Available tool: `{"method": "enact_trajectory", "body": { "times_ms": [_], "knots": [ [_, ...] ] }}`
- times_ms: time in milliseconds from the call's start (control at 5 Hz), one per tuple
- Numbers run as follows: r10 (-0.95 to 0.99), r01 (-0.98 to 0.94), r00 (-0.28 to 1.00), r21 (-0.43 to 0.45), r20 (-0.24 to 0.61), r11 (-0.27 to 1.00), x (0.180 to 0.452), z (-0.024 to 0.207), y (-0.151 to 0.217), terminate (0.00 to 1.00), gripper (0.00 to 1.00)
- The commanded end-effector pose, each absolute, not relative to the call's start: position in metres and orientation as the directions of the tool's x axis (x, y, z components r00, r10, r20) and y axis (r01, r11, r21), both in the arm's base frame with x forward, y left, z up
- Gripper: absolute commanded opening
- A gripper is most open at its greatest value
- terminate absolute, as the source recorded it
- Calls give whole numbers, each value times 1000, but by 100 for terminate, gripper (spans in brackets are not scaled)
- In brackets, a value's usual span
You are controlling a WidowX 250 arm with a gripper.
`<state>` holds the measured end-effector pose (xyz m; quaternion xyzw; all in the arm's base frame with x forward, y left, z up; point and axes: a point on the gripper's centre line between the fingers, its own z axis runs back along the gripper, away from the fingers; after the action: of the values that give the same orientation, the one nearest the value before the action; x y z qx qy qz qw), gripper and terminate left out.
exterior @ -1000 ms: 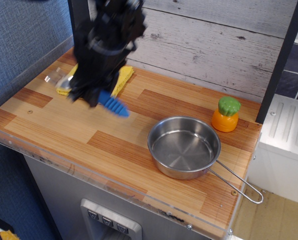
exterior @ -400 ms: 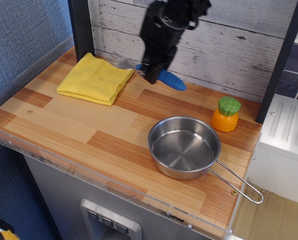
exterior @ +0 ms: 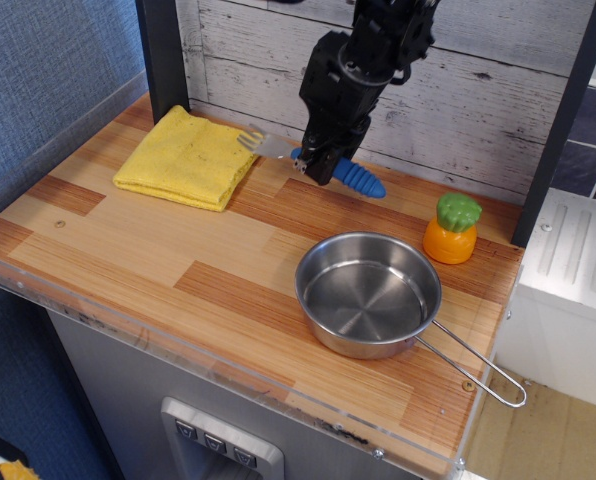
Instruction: Place the fork near the yellow cloth
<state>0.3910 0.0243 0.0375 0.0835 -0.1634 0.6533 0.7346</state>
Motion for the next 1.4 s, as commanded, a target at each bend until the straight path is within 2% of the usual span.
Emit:
{"method": "enact_trajectory", "body": {
  "times_ms": [0,400,600,800,1200],
  "knots": [
    [939,-980,63,-157,339,122,406,32,23,0,0],
    [938,-975,74,-173,338,139,410,29,15,0,0],
    [937,-971,120,-156,329,179,414,27,8,0,100],
    [930,-969,140,-144,339,199,418,33,-6,0,100],
    [931,-974,133,-130,341,187,415,38,-9,0,100]
  ]
}}
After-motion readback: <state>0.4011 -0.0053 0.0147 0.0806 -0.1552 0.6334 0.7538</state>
